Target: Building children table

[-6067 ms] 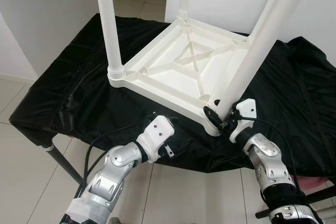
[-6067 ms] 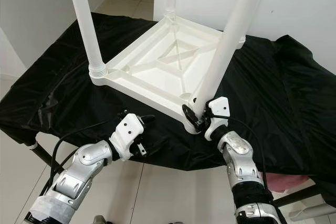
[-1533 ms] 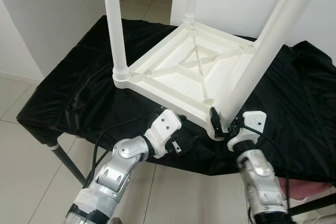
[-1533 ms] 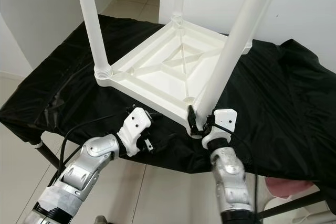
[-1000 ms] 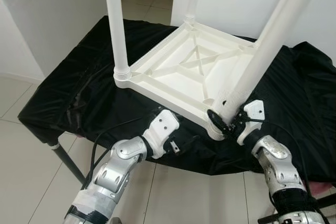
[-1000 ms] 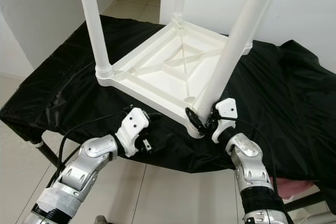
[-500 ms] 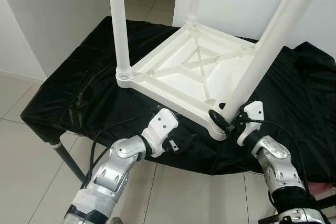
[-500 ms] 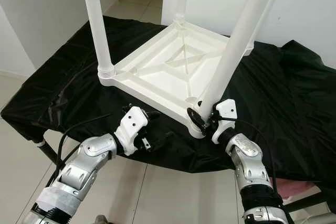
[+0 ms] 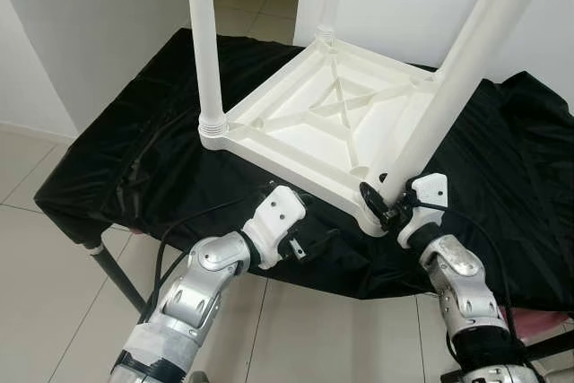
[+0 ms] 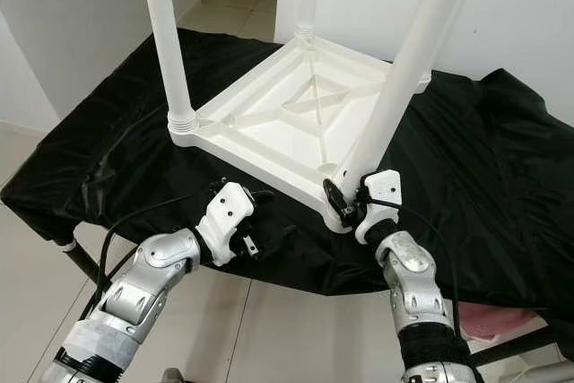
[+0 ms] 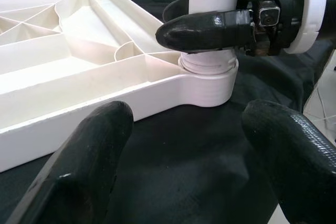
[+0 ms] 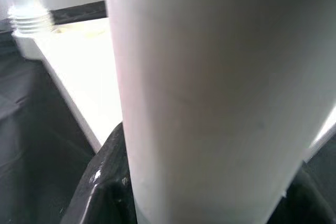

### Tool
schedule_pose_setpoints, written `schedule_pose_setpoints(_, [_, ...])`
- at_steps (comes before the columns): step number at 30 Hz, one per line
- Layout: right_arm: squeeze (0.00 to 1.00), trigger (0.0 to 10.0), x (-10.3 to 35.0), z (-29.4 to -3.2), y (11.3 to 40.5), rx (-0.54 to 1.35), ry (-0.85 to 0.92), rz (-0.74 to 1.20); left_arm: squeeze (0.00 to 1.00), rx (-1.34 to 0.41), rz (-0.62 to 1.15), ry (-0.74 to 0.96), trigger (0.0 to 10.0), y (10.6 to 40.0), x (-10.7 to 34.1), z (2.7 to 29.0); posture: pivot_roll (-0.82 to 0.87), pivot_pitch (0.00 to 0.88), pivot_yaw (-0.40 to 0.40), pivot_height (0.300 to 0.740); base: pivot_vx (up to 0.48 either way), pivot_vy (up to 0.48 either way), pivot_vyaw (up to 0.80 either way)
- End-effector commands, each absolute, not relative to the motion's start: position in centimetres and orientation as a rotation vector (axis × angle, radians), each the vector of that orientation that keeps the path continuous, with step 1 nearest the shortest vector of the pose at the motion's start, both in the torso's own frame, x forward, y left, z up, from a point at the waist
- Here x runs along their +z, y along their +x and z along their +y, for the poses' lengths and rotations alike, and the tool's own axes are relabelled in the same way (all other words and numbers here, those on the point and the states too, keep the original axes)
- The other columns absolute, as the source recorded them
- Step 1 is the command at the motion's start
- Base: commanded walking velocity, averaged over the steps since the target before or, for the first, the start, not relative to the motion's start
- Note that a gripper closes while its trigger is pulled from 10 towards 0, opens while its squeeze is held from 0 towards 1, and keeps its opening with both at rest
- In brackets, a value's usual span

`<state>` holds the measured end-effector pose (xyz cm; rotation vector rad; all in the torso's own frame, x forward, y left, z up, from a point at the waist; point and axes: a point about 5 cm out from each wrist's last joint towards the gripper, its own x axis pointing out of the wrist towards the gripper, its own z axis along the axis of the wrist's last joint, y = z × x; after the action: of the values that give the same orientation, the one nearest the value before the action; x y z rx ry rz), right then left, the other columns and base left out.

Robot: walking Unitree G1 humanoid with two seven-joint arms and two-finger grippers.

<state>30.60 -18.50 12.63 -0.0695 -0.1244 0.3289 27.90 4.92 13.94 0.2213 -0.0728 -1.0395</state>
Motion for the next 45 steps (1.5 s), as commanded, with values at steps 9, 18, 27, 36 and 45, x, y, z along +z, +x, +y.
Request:
schedule_pose_setpoints(9, [0.00,10.0,11.9,-19.0,29.0,-0.230,-0.009,-0.101,0.00,-0.993,-0.078,0.212,10.0,28.1,14.0,4.5,-0.01,0.084,-0.057,0.740,0.000,0.000,0.00])
schedule_pose_setpoints(18, [0.00,10.0,11.2,-14.2,28.9,-0.175,0.086,-0.048,0.00,-0.995,-0.086,0.205,10.0,28.1,14.2,4.3,-0.01,0.088,-0.058,0.740,0.000,0.000,0.00])
schedule_pose_setpoints(27, [0.00,10.0,12.0,-13.8,28.9,-0.129,0.070,-0.086,0.00,-1.004,-0.119,0.206,10.0,27.9,14.4,4.4,0.00,0.091,-0.062,0.740,0.000,0.000,0.00])
schedule_pose_setpoints(36, [1.00,10.0,12.7,-14.6,28.3,-0.027,0.070,-0.156,0.00,-1.010,-0.124,0.201,10.0,27.8,14.5,4.3,0.00,0.091,-0.066,0.740,0.000,0.000,0.00])
schedule_pose_setpoints(45, [0.00,10.0,12.7,-16.7,28.4,0.164,0.062,-0.152,0.00,-1.019,-0.124,0.218,10.0,27.8,14.4,4.6,0.00,0.091,-0.063,0.740,0.000,0.000,0.00])
